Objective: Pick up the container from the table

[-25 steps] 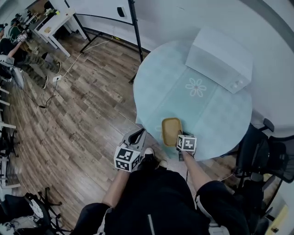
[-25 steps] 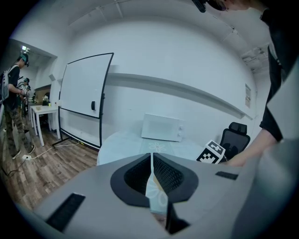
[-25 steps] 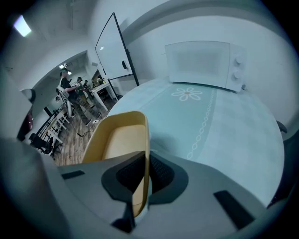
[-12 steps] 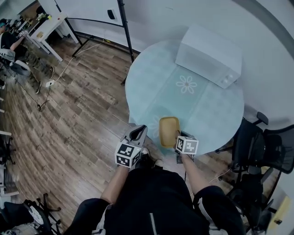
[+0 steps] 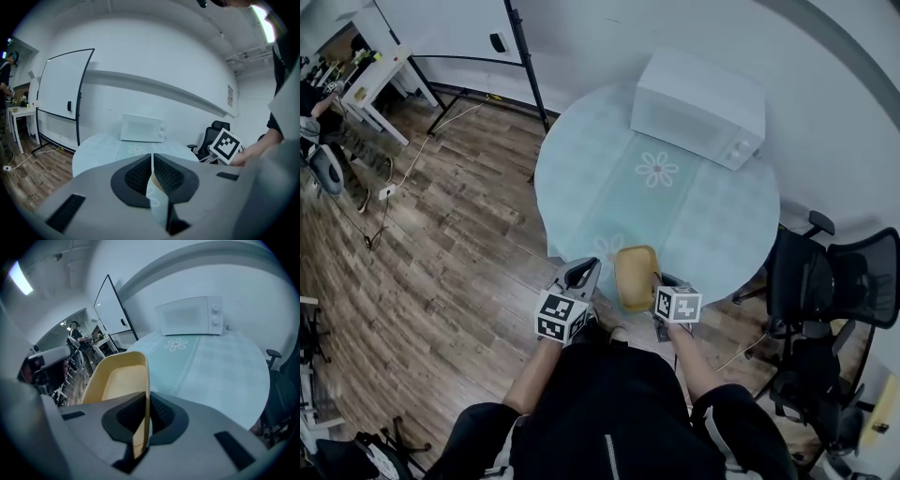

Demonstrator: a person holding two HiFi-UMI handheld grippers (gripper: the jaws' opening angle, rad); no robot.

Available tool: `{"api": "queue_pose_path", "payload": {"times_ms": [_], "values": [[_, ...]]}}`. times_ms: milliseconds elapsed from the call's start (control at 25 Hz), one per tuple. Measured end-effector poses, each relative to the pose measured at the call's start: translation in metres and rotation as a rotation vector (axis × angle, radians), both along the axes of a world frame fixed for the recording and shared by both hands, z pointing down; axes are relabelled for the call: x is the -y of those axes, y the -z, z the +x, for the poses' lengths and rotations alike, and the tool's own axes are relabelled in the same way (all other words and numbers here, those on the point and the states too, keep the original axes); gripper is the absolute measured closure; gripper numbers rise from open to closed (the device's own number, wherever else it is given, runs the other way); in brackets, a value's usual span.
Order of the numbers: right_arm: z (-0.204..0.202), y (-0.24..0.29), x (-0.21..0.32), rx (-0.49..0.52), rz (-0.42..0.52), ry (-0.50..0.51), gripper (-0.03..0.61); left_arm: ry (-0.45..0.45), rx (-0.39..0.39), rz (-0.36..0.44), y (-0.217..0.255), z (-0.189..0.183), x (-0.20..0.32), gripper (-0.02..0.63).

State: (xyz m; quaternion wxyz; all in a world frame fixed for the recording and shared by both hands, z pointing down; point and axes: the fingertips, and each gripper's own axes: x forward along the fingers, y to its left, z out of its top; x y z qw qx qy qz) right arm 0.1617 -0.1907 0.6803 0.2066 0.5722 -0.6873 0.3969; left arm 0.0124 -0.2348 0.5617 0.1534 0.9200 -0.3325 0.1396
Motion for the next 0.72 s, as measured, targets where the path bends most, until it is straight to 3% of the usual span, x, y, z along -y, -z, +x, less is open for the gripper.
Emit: {"api": "queue_pose_path", "payload": {"times_ms": [720], "values": [[0.012, -0.003, -0.020, 0.018, 0.008, -0.021, 0.552, -0.053, 0.017, 0.009, 0.001, 0.018, -0.009, 0.588]]}}
